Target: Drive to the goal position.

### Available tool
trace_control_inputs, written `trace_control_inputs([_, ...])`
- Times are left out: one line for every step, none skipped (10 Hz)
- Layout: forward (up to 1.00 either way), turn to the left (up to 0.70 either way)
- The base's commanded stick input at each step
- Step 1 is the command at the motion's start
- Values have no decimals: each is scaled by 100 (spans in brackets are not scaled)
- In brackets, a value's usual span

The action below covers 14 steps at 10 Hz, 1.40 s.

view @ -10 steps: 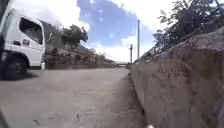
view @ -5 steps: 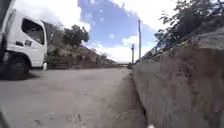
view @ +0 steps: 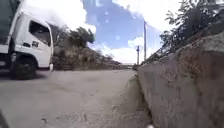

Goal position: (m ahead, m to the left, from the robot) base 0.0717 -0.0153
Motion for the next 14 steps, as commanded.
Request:
trace_control_inputs([70, 27])
trace_control_inputs([70, 11])
trace_control_inputs([70, 0])
trace_control_inputs([70, 0])
trace_control_inputs([70, 0])
trace_control_inputs([70, 0])
trace_control_inputs([70, 0])
trace_control_inputs([70, 0])
trace_control_inputs([70, 0])
trace_control_inputs([70, 0])
trace_control_inputs([70, 0])
trace_control_inputs([70, -1])
trace_control_inputs([70, -27])
trace_control_inputs([70, -27])
